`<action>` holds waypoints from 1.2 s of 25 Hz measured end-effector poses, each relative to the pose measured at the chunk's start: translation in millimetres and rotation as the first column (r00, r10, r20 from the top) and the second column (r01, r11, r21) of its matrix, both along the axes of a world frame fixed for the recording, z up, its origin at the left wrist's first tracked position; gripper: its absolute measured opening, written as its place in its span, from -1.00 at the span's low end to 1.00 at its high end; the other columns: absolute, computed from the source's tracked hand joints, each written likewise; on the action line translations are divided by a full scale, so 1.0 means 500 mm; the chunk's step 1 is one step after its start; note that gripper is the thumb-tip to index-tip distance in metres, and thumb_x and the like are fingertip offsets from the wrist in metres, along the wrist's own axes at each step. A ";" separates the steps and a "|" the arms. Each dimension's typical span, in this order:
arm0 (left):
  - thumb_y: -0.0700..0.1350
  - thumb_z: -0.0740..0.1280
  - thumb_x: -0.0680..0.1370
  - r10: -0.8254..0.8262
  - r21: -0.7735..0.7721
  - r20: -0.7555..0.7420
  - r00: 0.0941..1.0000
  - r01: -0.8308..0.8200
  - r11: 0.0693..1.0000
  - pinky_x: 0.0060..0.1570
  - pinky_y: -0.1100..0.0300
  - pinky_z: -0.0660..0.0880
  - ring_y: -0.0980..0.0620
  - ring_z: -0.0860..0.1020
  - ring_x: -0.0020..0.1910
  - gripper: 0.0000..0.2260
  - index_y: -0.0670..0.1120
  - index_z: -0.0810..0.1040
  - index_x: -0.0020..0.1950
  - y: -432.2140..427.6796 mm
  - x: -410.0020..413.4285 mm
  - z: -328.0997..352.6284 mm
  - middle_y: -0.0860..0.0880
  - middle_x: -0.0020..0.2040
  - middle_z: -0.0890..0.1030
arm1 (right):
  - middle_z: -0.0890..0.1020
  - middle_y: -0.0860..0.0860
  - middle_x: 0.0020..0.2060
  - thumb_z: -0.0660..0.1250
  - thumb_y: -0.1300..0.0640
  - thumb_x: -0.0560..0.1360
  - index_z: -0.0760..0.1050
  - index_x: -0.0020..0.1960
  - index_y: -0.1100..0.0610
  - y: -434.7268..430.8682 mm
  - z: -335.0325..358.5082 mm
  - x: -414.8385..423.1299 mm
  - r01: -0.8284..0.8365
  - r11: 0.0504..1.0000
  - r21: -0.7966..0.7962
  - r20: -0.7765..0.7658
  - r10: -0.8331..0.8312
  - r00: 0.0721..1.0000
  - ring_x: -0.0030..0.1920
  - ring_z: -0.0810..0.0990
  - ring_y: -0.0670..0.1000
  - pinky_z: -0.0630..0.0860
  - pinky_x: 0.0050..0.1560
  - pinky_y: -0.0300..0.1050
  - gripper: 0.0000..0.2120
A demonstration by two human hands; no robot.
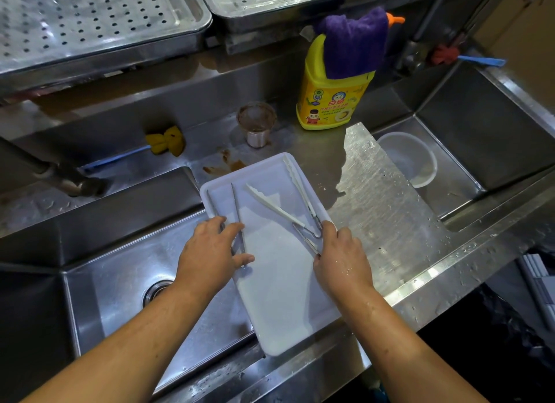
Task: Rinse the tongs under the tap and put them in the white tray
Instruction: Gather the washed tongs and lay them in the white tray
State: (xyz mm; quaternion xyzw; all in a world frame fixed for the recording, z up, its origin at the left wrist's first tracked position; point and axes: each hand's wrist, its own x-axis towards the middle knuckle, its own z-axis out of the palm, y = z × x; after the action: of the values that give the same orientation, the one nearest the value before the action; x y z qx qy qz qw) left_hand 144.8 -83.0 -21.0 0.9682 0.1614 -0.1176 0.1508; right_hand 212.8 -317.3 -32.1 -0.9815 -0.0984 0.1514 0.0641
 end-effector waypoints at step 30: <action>0.31 0.43 0.54 0.011 -0.096 -0.035 0.999 -0.014 0.995 0.53 -0.14 0.34 -0.13 0.17 0.68 -0.32 0.15 0.36 0.61 0.009 -0.019 -0.027 -0.02 0.71 0.24 | 0.34 0.08 0.56 0.29 -0.03 0.60 0.29 0.55 0.05 0.008 -0.015 0.059 -0.233 0.972 0.038 -0.037 0.234 0.971 0.39 0.43 0.22 0.50 0.29 0.15 -0.45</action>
State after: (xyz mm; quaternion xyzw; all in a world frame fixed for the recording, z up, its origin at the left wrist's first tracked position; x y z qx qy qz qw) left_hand 135.0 -78.5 -34.3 0.9566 0.1642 -0.1411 0.1953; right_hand 242.2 -313.5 -39.6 -0.9586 -0.2143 0.1762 0.0641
